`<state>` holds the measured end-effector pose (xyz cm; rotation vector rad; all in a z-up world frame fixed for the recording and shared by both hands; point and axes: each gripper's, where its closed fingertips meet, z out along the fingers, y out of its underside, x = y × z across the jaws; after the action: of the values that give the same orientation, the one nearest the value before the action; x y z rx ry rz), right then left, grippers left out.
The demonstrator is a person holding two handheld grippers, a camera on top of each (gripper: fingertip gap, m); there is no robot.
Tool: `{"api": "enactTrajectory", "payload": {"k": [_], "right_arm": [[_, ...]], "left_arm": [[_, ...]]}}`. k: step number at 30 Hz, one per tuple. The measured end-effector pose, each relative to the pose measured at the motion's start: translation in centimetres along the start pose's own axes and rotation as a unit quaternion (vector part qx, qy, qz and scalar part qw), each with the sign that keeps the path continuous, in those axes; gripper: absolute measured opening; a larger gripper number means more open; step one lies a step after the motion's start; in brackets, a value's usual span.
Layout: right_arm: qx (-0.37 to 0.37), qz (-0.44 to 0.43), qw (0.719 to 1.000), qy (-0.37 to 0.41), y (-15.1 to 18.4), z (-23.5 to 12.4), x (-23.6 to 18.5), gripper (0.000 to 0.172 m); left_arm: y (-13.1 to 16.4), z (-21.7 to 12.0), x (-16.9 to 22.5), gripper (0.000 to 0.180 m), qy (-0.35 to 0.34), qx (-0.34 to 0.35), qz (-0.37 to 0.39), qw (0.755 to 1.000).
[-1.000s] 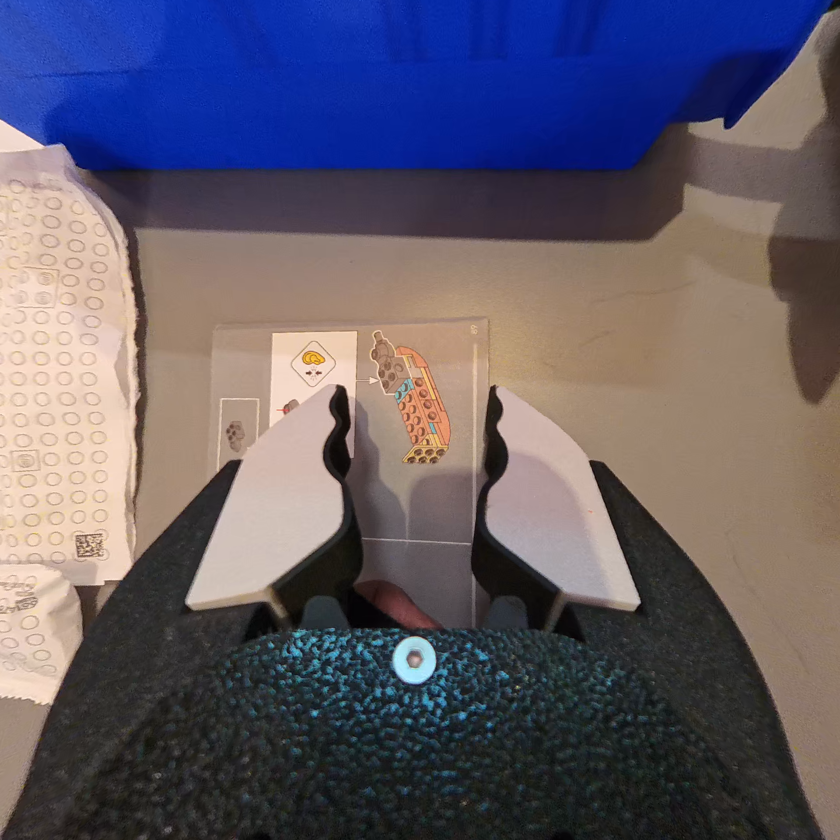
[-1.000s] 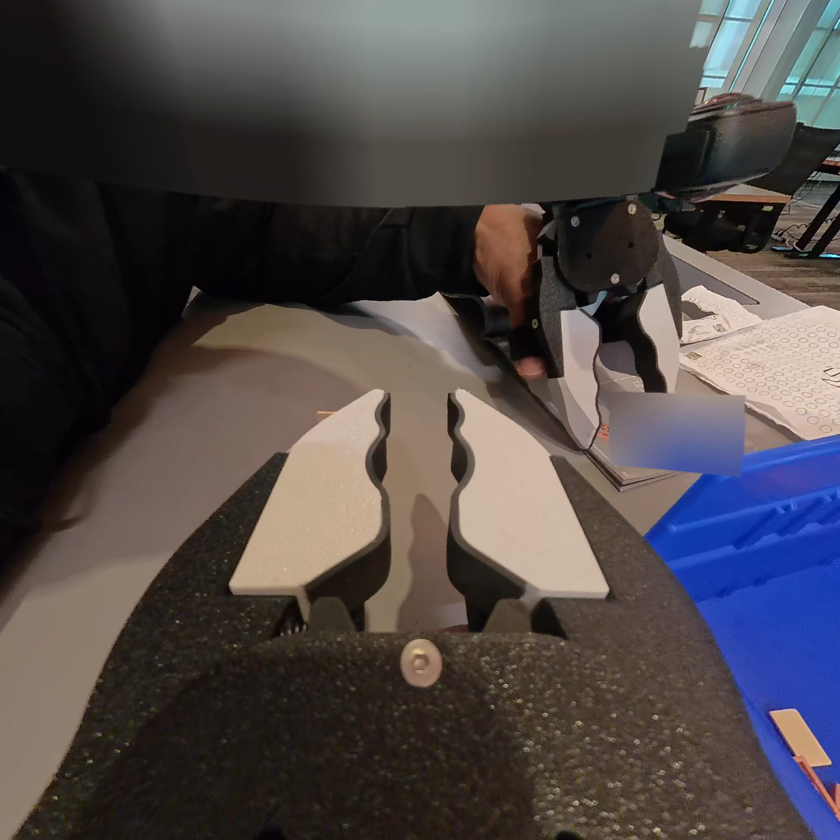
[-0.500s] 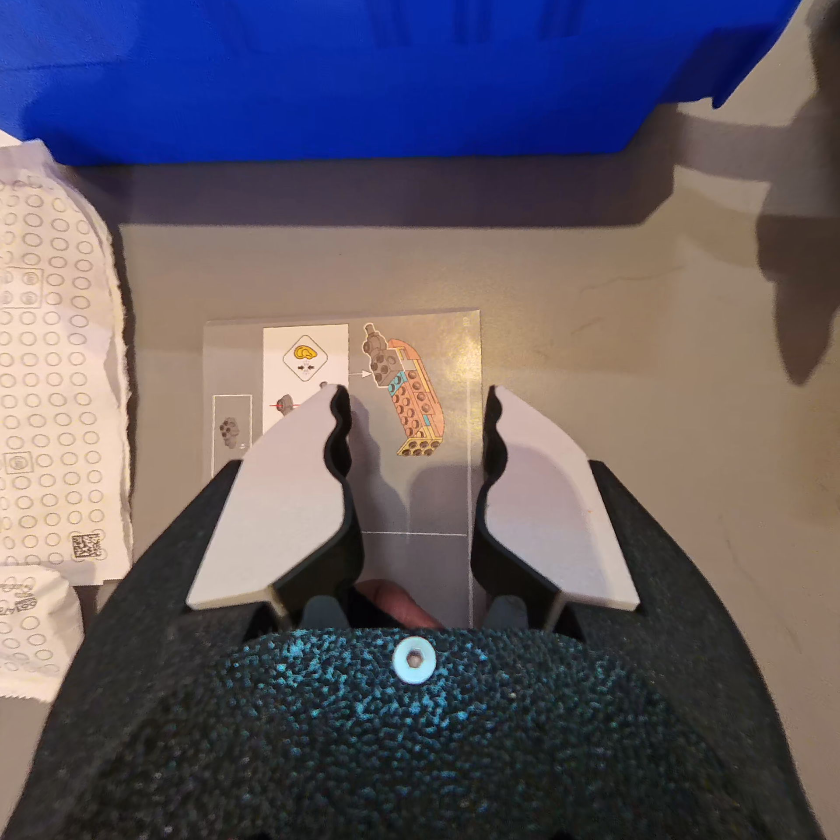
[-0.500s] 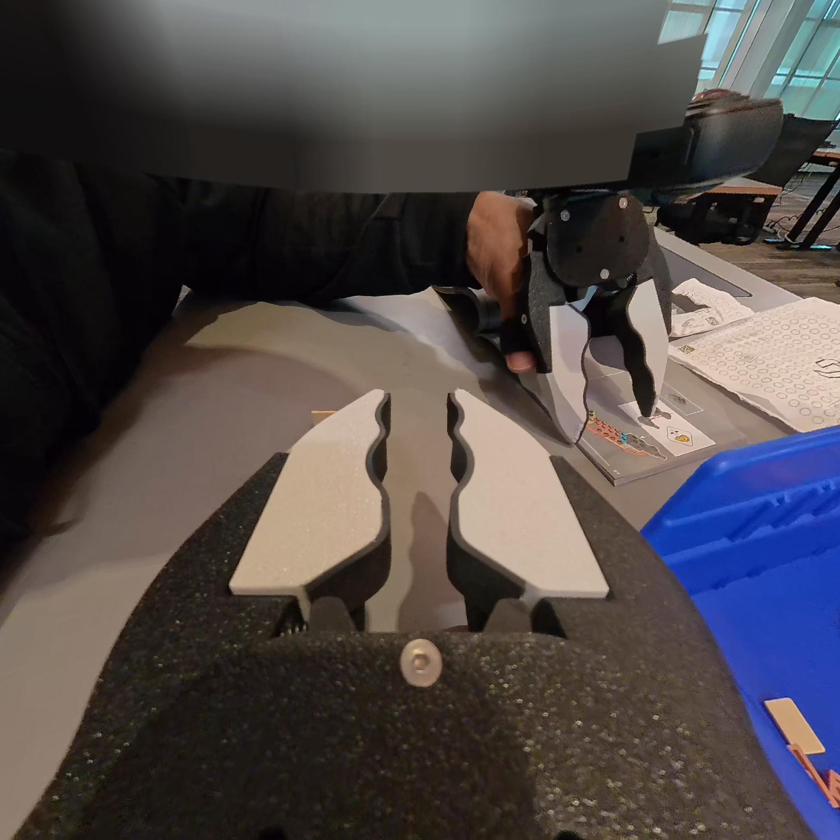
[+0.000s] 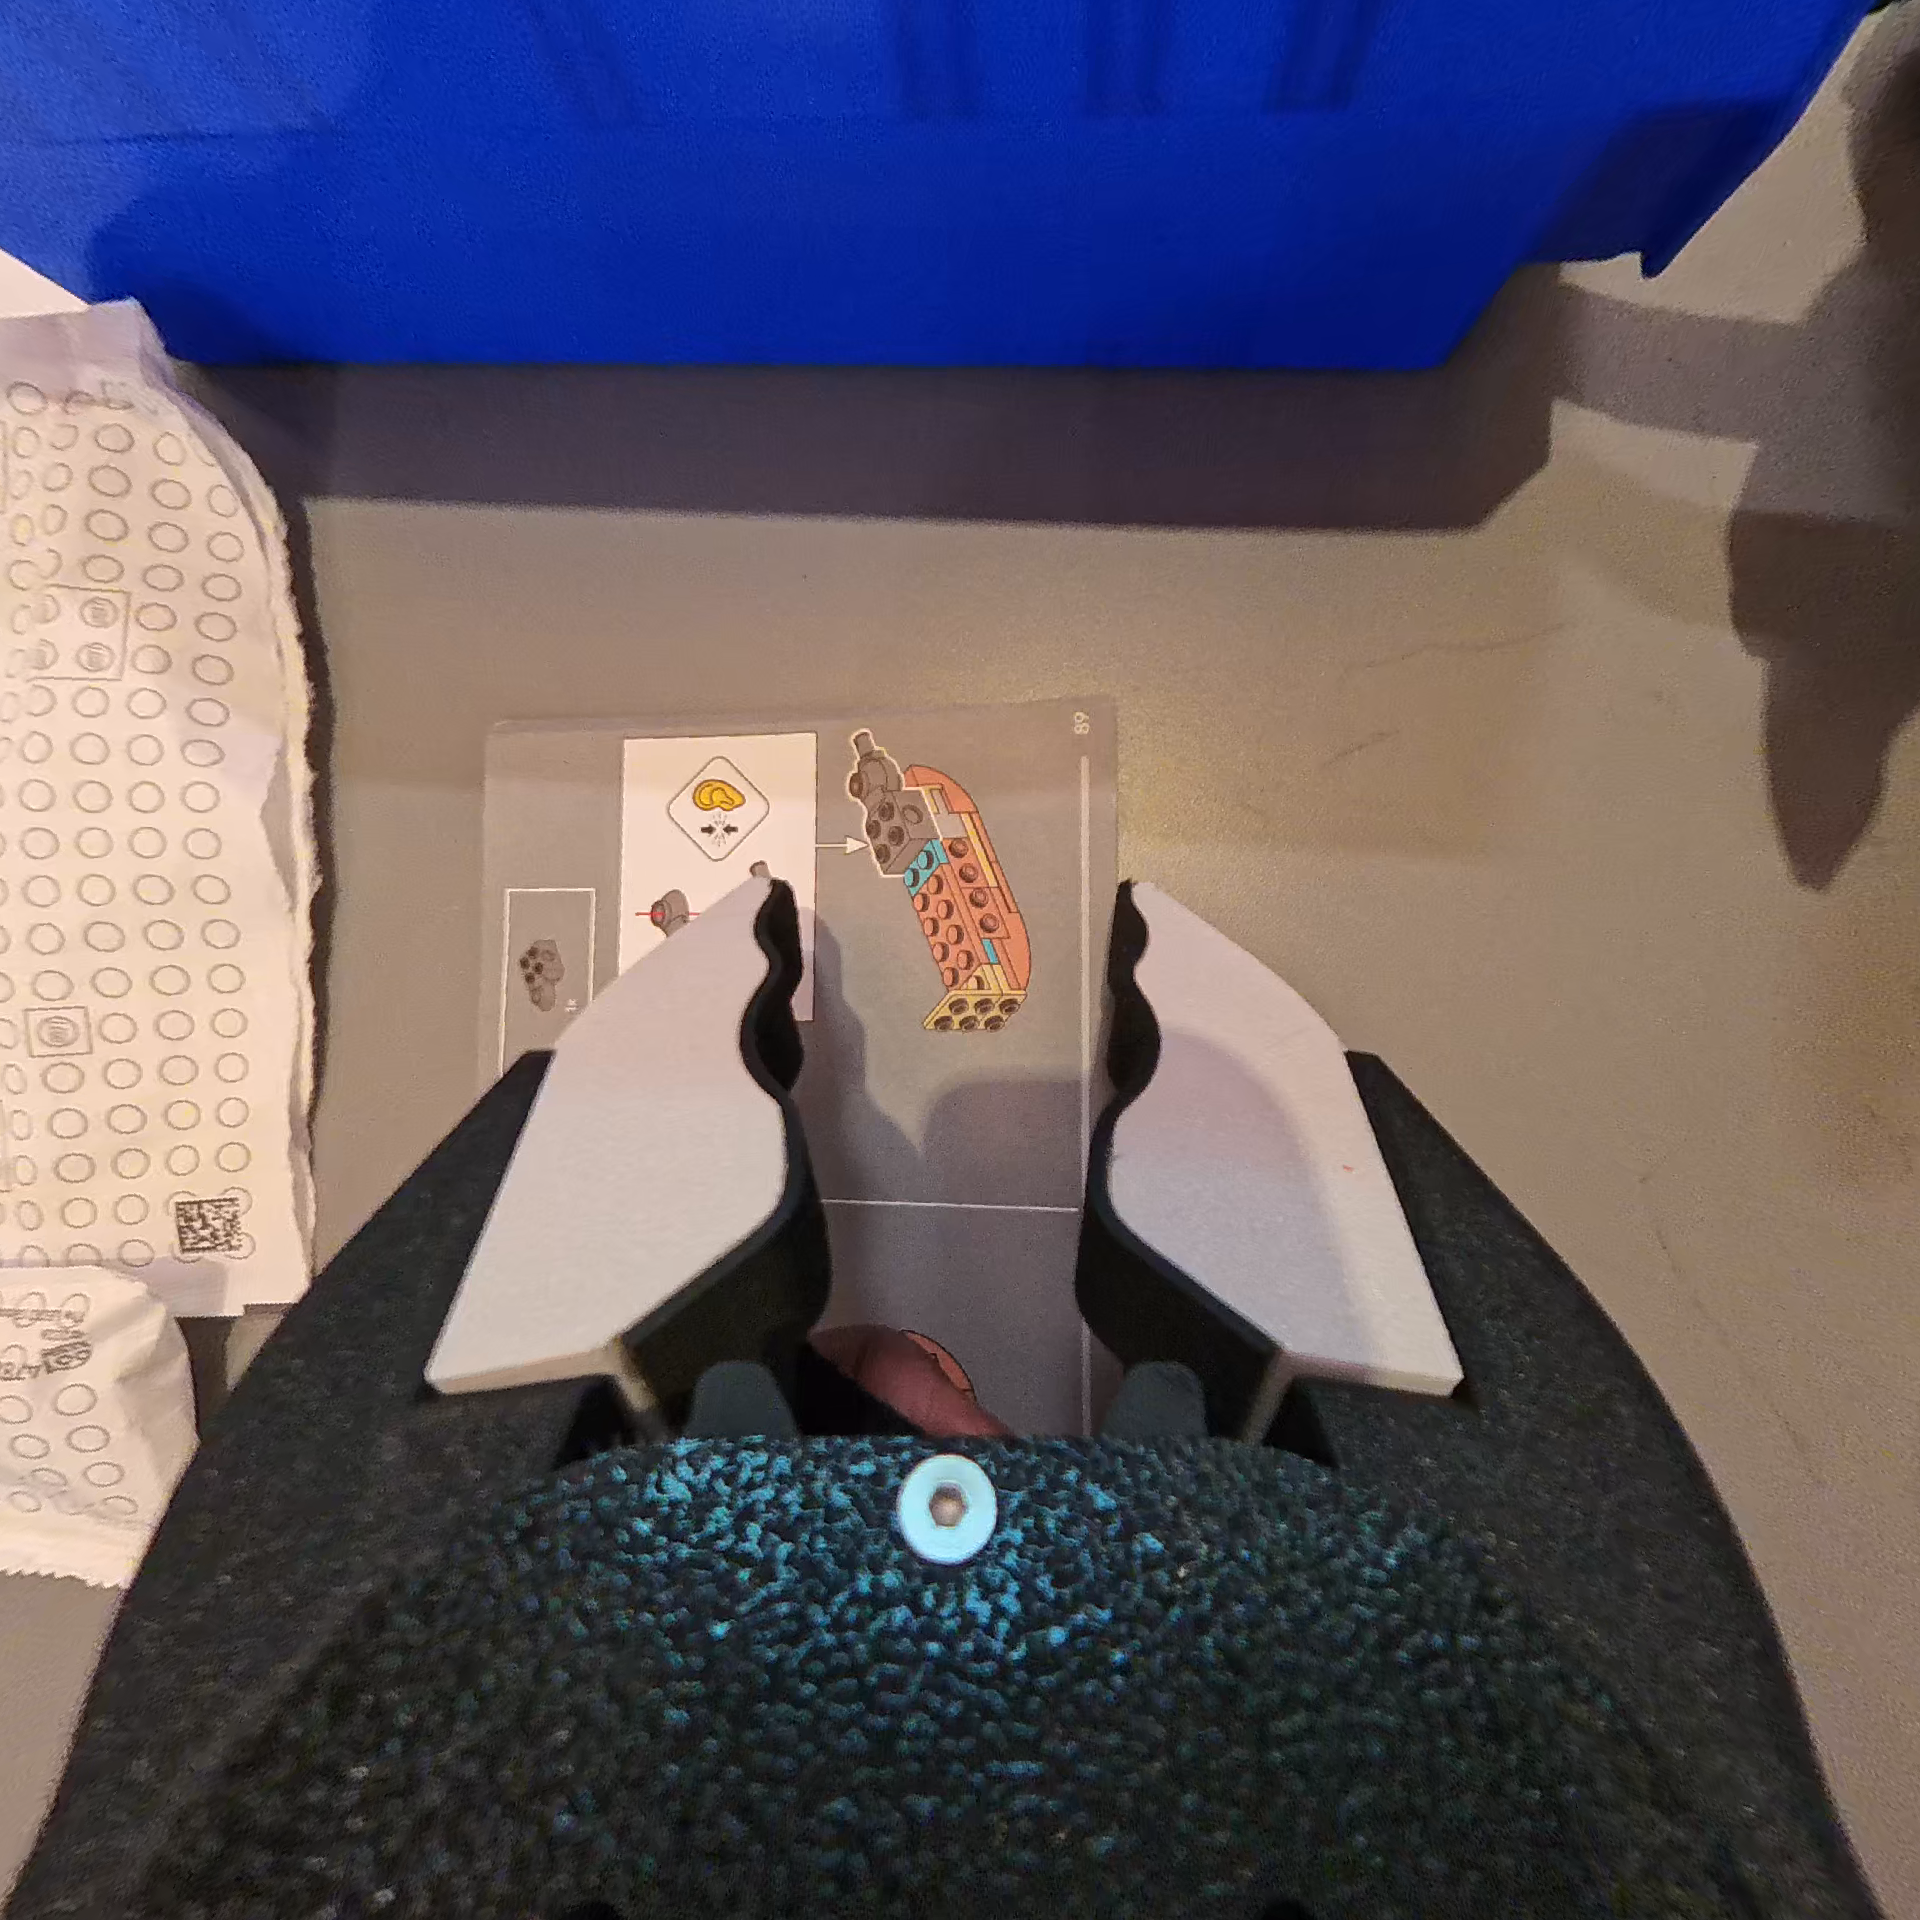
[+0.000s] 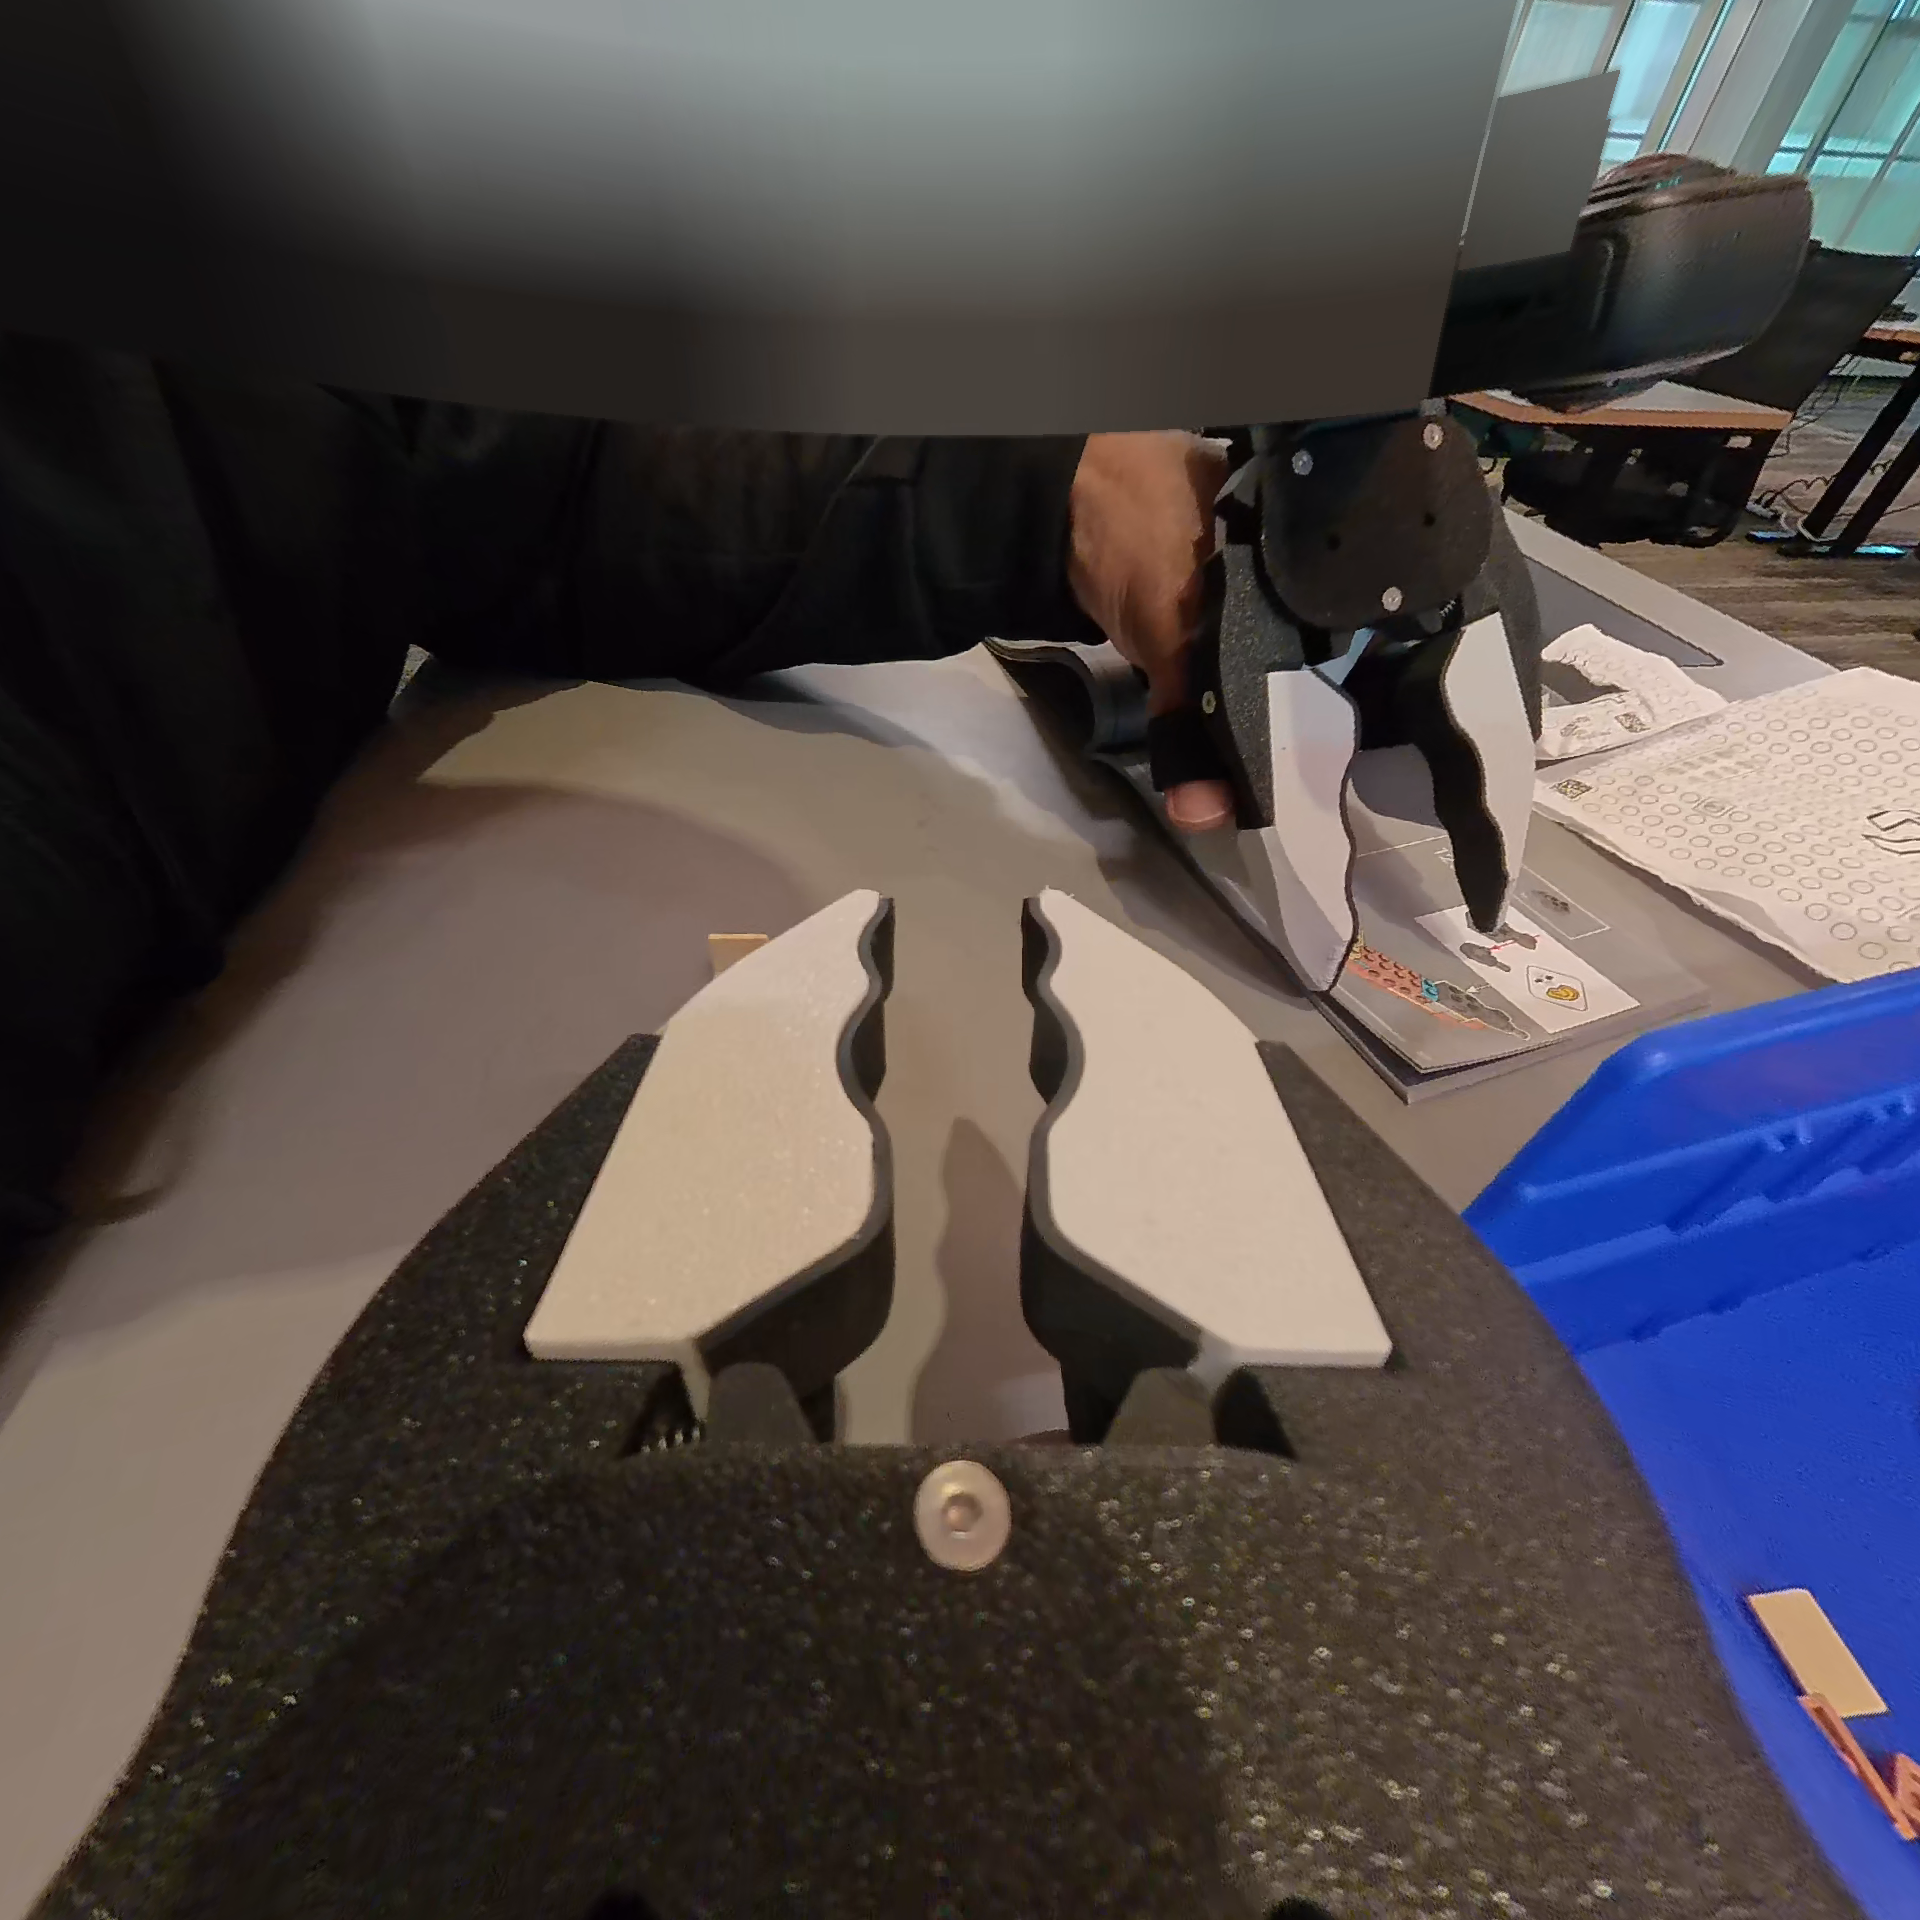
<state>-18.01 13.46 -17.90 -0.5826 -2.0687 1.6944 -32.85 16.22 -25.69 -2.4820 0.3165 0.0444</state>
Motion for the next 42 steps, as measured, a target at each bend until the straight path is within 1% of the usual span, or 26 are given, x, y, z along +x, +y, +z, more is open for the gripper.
{"api": "enactTrajectory", "payload": {"k": [11, 13, 15, 16, 18, 20, 23, 25, 26, 28, 29, 31, 32, 33, 36, 39, 42], "right_arm": [[-0.01, -0.009, 1.0, 0.009, 0.2, 0.3, 0.1, 0.022], [-0.032, -0.043, 0.998, 0.021, 0.8, 0.7, -0.1, 0.022], [-0.085, -0.112, 0.989, 0.036, 1.9, 1.4, -0.5, 0.021], [-0.112, -0.157, 0.98, 0.048, 2.4, 1.7, -0.5, 0.021], [-0.159, -0.242, 0.954, 0.077, 2.6, 2.2, -0.3, 0.019], [-0.205, -0.301, 0.923, 0.121, 2.5, 2.4, 0.9, 0.015], [-0.282, -0.334, 0.88, 0.187, 2.7, 2.3, 3.6, 0.012], [-0.351, -0.347, 0.842, 0.218, 3.1, 1.9, 5.5, 0.012], [-0.389, -0.36, 0.817, 0.226, 3.4, 1.7, 6.3, 0.012], [-0.454, -0.412, 0.753, 0.239, 3.3, 1.5, 7.8, 0.015], [-0.465, -0.452, 0.721, 0.246, 2.7, 1.8, 8.4, 0.014], [-0.457, -0.528, 0.653, 0.293, 0.6, 2.5, 9.7, 0.015], [-0.451, -0.555, 0.626, 0.31, -0.1, 2.9, 10.0, 0.015], [-0.449, -0.574, 0.611, 0.31, -0.3, 3.3, 10.1, 0.016], [-0.439, -0.598, 0.593, 0.313, -0.4, 4.1, 10.1, 0.016], [-0.438, -0.603, 0.586, 0.317, -0.4, 4.4, 10.3, 0.017], [-0.434, -0.603, 0.586, 0.324, -0.4, 4.6, 10.5, 0.018]], "left_arm": [[0.0, -0.2, -0.1, 0.057, -0.001, 0.002, -0.001, 1.0], [0.0, -0.2, -0.1, 0.057, -0.001, 0.0, -0.001, 1.0], [0.1, -0.1, -0.2, 0.057, -0.004, -0.002, 0.0, 1.0], [0.0, -0.1, -0.2, 0.057, -0.007, -0.002, 0.0, 1.0], [0.0, -0.2, -0.4, 0.057, -0.012, -0.002, 0.001, 1.0], [-0.1, -0.3, -0.5, 0.056, -0.016, -0.002, 0.0, 1.0], [-0.1, -0.3, -0.5, 0.056, -0.018, -0.002, -0.002, 1.0], [0.0, -0.2, -0.4, 0.056, -0.021, -0.005, 0.001, 1.0], [0.1, -0.1, -0.4, 0.056, -0.021, -0.008, 0.002, 1.0], [0.3, 0.2, -0.3, 0.056, -0.024, -0.015, 0.006, 1.0], [0.3, 0.3, -0.2, 0.056, -0.024, -0.016, 0.007, 1.0], [0.3, 0.4, -0.2, 0.056, -0.024, -0.017, 0.007, 1.0], [0.3, 0.4, -0.2, 0.056, -0.025, -0.017, 0.007, 1.0], [0.3, 0.4, -0.2, 0.056, -0.026, -0.017, 0.008, 0.999], [0.3, 0.3, -0.2, 0.056, -0.024, -0.016, 0.007, 1.0], [0.3, 0.3, -0.2, 0.056, -0.024, -0.015, 0.007, 1.0], [0.2, 0.3, -0.2, 0.055, -0.026, -0.015, 0.009, 0.999]]}}
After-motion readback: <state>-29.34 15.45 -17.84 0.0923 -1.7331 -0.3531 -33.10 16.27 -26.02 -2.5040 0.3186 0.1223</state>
